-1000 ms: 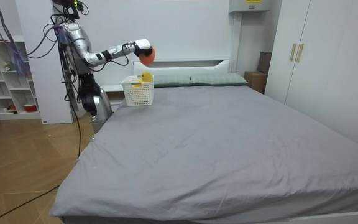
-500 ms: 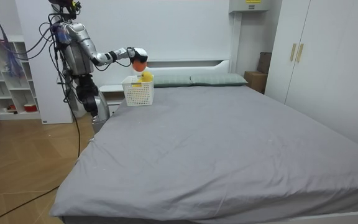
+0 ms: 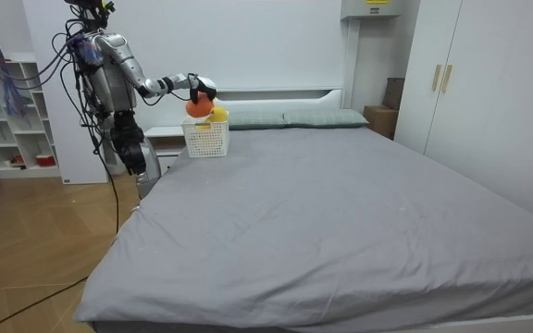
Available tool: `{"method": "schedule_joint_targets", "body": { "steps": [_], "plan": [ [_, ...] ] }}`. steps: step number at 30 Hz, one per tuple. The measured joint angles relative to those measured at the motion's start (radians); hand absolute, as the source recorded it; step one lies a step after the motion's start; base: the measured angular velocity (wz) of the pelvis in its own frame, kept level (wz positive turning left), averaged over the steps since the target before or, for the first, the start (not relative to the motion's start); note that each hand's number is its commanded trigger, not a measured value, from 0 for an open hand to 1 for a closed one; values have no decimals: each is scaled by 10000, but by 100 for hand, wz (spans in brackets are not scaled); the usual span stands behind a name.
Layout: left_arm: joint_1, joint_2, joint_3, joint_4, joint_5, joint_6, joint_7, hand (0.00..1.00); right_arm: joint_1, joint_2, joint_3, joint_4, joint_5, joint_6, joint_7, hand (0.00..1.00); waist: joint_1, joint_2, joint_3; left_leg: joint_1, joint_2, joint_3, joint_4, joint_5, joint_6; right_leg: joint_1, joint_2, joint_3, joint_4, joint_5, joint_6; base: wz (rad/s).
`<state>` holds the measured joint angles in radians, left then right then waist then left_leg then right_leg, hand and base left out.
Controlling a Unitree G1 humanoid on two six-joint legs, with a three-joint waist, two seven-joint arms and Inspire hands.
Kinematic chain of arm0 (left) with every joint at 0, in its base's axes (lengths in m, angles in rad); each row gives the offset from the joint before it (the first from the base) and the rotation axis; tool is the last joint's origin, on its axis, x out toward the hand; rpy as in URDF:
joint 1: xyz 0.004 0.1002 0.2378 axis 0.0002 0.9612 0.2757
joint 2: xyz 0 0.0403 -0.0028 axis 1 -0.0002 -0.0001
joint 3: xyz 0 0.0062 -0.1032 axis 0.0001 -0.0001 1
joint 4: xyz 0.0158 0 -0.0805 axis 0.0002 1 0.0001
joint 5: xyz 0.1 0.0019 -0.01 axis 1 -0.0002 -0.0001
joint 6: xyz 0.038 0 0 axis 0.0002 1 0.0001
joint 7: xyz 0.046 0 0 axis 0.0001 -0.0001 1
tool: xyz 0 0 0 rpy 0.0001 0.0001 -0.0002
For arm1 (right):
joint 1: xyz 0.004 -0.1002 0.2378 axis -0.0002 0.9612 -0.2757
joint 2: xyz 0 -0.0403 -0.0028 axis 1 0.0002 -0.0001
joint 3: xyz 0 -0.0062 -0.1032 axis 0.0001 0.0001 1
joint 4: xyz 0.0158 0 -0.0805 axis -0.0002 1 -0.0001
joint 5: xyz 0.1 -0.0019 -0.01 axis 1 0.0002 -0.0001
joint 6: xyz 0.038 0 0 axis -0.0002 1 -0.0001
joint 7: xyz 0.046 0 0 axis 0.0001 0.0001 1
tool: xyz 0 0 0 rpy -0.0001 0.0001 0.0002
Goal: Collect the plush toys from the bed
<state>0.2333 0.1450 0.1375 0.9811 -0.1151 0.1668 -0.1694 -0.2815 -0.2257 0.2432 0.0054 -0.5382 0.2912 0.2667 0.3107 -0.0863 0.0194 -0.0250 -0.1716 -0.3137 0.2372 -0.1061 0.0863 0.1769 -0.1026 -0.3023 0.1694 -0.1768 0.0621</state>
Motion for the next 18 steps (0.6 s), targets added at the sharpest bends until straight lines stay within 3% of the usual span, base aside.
{"method": "schedule_joint_targets", "body": {
  "steps": [8,18],
  "plan": [
    [-6,26,0,2,-9,87,0,0,6,-2,5,328,-30,85,-15,0,-7,-46,-31,12,9,-14,-4,44,-24,-16,13,-17,-15,-5,2,1],
    [-71,40,-24,33,-29,87,0,0,8,-9,32,635,-134,72,-41,0,-43,3,-16,93,23,61,-11,52,-32,-36,7,34,-21,-12,-8,-2]
  ]
}}
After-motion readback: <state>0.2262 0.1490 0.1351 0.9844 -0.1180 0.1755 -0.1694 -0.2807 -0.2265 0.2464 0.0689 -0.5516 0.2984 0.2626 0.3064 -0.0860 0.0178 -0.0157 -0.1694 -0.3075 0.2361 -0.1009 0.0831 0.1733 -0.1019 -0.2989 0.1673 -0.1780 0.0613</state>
